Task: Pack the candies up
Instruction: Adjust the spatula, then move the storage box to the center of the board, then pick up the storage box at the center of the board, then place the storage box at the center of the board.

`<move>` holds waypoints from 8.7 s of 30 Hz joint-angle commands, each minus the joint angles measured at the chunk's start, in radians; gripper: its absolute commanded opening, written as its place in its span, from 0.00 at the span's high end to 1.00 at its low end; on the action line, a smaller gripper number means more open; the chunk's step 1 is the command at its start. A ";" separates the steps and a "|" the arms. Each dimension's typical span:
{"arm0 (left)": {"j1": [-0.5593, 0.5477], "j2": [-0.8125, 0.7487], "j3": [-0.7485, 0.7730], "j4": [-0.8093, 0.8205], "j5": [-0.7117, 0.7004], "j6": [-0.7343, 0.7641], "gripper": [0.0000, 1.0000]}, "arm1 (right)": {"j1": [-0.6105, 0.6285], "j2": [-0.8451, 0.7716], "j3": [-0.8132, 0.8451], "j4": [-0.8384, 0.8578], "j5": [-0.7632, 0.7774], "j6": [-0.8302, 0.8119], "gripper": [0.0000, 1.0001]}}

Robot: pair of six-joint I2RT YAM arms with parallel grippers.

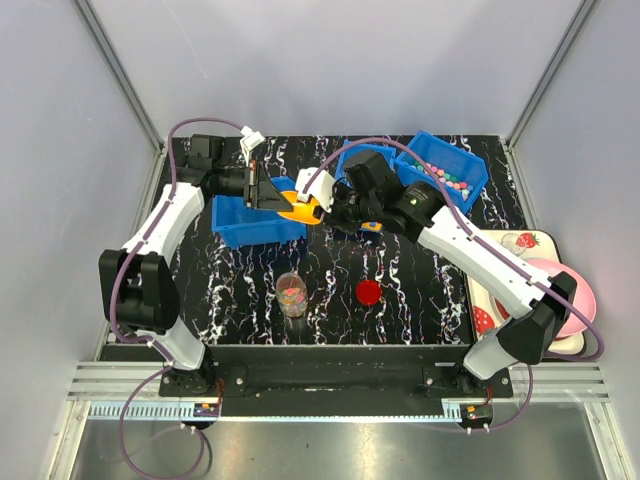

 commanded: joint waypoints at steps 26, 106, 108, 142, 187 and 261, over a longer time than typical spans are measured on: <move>0.198 0.040 0.122 -0.375 -0.521 0.234 0.20 | -0.134 -0.244 -0.113 0.145 0.190 0.018 1.00; -0.425 0.767 1.030 -0.216 -1.483 0.090 0.12 | -0.436 -0.537 -0.435 0.395 0.339 0.097 1.00; -0.425 0.780 1.025 -0.216 -1.472 0.085 0.14 | -0.438 -0.545 -0.438 0.392 0.335 0.099 1.00; -0.486 0.862 1.025 -0.348 -1.415 -0.073 0.50 | -0.439 -0.580 -0.448 0.376 0.310 0.113 1.00; -0.364 0.510 1.048 -0.265 -1.613 -0.085 1.00 | -0.438 -0.591 -0.432 0.369 0.310 0.110 1.00; 0.276 -0.049 -0.236 0.078 -1.346 -0.243 0.26 | -0.438 -0.600 -0.402 0.323 0.261 0.111 1.00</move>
